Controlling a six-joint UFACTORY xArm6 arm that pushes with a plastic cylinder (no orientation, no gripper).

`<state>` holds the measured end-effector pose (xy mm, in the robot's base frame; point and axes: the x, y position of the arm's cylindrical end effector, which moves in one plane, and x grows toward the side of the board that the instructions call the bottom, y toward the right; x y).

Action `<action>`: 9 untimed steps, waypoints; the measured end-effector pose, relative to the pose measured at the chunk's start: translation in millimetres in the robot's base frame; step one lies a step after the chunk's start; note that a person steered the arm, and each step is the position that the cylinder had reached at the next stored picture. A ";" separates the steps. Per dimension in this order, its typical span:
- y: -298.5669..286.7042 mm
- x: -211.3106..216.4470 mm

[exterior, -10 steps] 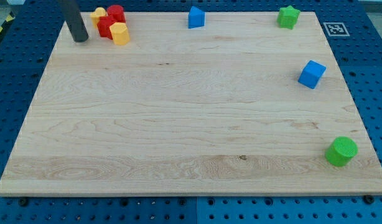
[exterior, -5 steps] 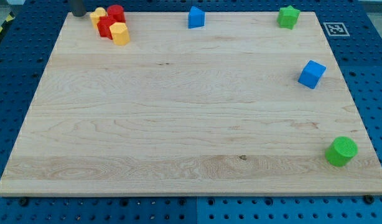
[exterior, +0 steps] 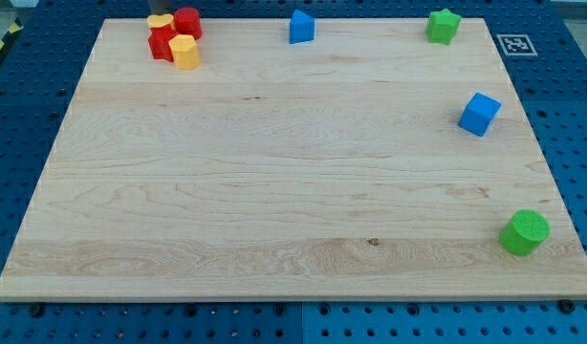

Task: Separate the red blocks

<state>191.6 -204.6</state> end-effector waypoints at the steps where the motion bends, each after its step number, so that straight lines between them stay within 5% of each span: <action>1: -1.3 6.4; 9: 0.8 145.8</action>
<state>337.3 -203.8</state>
